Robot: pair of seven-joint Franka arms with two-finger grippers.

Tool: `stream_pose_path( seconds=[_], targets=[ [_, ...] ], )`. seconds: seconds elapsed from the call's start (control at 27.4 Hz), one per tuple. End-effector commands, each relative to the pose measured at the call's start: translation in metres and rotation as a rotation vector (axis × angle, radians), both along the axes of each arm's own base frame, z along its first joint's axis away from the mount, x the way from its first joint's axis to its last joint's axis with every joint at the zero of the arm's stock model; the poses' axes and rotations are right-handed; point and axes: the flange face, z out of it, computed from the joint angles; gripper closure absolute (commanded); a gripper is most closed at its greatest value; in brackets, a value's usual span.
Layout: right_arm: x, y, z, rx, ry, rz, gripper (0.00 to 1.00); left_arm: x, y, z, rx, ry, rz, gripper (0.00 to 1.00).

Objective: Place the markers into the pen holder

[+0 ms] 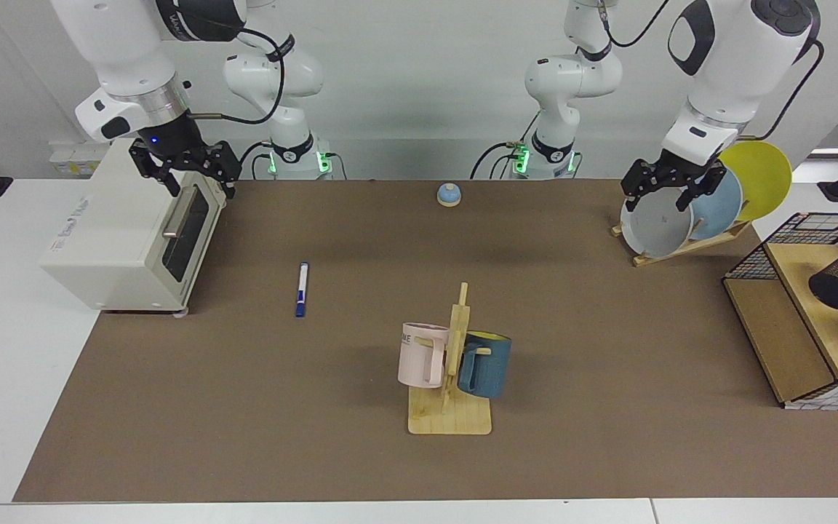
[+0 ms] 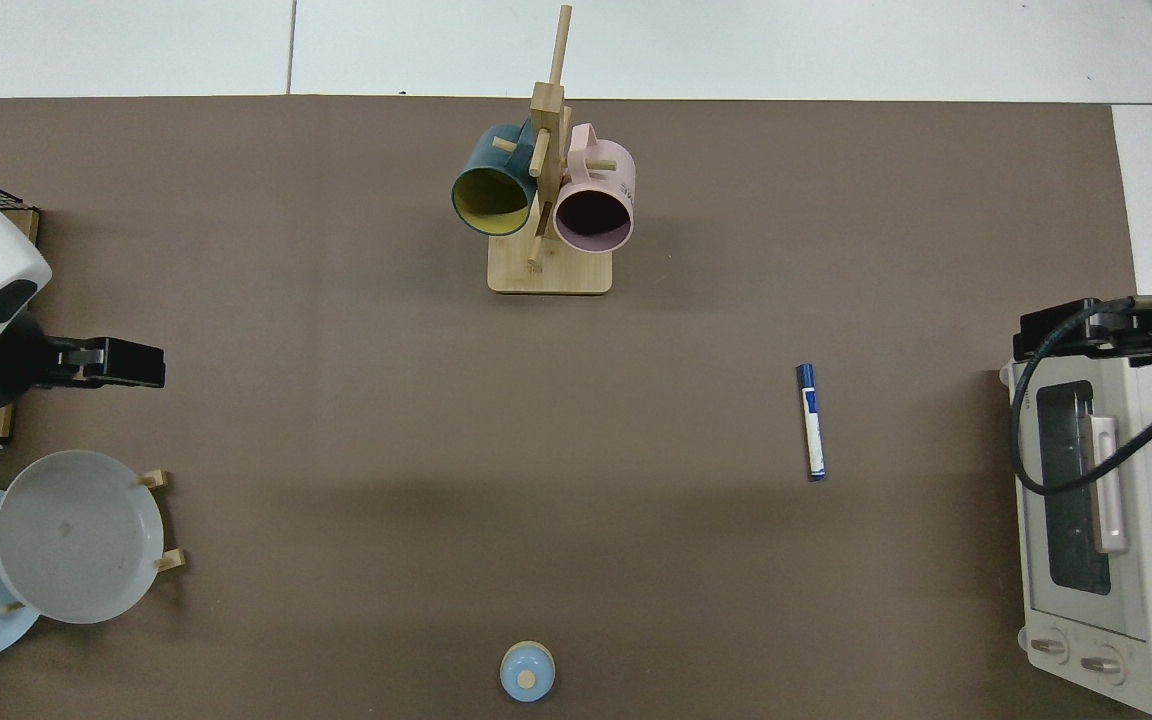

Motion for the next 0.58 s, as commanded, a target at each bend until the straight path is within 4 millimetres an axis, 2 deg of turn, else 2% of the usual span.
stream_pose_path(
  seconds=[0.0,0.11,0.29,0.47,0.55],
  targets=[
    [-0.007,0.006,-0.005,0.019,0.000,0.040,0.00,-0.003,0.007,-0.003,-0.014,-0.014,-0.029,0.00],
    [-0.002,0.020,-0.021,0.019,-0.021,0.052,0.00,-0.003,0.007,-0.003,-0.014,-0.015,-0.076,0.00],
    [0.004,0.024,-0.044,0.019,-0.019,0.057,0.00,-0.004,0.010,-0.004,-0.014,-0.012,-0.072,0.00],
    [0.015,0.040,-0.085,0.018,-0.013,0.079,0.00,-0.005,0.010,-0.007,-0.014,0.004,-0.075,0.00],
    [0.017,0.054,-0.104,0.014,-0.022,0.095,0.00,-0.005,0.010,-0.010,-0.014,0.007,-0.076,0.00]
  ],
)
